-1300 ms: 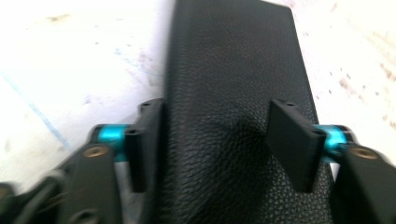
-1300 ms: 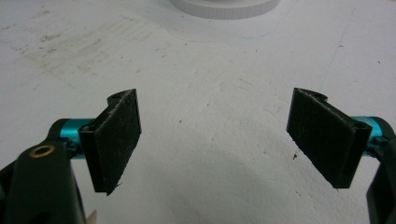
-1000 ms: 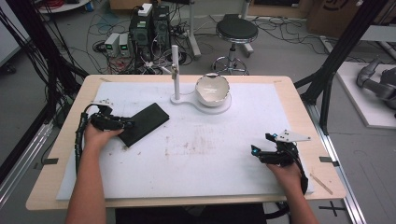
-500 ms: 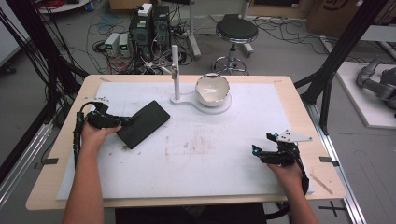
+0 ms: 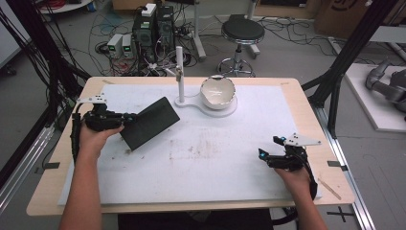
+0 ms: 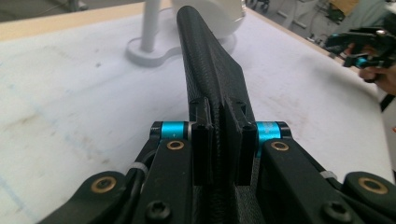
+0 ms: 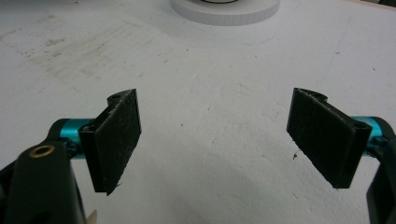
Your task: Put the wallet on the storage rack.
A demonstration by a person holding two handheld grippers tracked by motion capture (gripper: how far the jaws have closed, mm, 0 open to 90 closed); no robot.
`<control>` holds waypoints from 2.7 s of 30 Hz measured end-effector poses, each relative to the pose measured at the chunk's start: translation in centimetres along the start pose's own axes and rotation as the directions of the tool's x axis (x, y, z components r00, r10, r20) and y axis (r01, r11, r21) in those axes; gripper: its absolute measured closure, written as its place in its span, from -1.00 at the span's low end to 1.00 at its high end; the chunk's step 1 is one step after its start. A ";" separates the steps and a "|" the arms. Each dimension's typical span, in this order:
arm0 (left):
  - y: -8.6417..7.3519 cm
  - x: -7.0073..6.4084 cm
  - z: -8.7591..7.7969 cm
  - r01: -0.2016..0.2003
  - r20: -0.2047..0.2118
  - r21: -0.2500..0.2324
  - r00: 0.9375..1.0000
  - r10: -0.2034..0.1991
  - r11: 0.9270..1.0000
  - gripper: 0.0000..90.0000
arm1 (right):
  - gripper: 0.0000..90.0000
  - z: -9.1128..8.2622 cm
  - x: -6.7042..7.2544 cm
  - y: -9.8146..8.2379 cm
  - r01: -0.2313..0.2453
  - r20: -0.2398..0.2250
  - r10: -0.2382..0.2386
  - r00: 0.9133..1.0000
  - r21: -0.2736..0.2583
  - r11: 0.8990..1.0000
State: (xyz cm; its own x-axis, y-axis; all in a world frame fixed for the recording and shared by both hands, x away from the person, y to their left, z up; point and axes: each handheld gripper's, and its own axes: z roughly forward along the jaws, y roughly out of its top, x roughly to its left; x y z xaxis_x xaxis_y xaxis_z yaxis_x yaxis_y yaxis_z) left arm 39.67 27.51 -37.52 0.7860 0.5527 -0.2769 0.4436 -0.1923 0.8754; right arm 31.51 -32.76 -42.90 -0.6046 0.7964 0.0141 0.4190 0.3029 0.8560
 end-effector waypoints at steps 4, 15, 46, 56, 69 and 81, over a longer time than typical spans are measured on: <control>1.0 -1.8 0.4 -0.058 0.040 -0.013 0.998 0.058 0.998 0.81 | -0.59 0.0 0.3 0.3 0.005 -0.011 -0.005 1.000 -0.009 1.000; 1.8 -6.5 4.2 -0.150 0.209 -0.006 0.967 0.148 0.989 0.81 | -0.60 0.5 2.8 2.5 0.078 -0.104 -0.081 0.991 -0.037 0.996; 1.5 -13.4 11.0 -0.343 0.499 -0.038 0.807 0.315 0.939 0.81 | -0.55 2.7 5.6 4.7 0.059 -0.536 -0.117 0.836 -0.125 0.990; 1.0 -12.4 11.3 -0.267 0.470 -0.023 0.848 0.246 0.963 0.78 | 0.71 2.7 6.2 4.8 0.111 -0.621 -0.150 0.769 -0.101 0.989; 1.4 -10.3 8.3 -0.195 0.241 -0.024 0.951 0.195 0.981 -0.06 | 0.73 0.8 5.2 5.1 0.075 -0.509 -0.128 0.851 -0.125 0.989; 0.5 -8.3 4.2 -0.228 0.053 0.027 0.973 0.226 0.973 -0.74 | 0.72 -1.0 2.6 7.1 0.076 -0.375 -0.122 0.919 -0.135 0.988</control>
State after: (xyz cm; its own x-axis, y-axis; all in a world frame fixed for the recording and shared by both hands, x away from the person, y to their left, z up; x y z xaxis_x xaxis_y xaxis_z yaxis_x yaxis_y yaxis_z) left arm 35.13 19.41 -36.47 0.8878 0.4510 -0.0922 0.2642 -0.3352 0.9044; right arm 32.22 -29.07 -36.22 -0.8605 0.4991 0.1023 0.2766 0.2890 0.9165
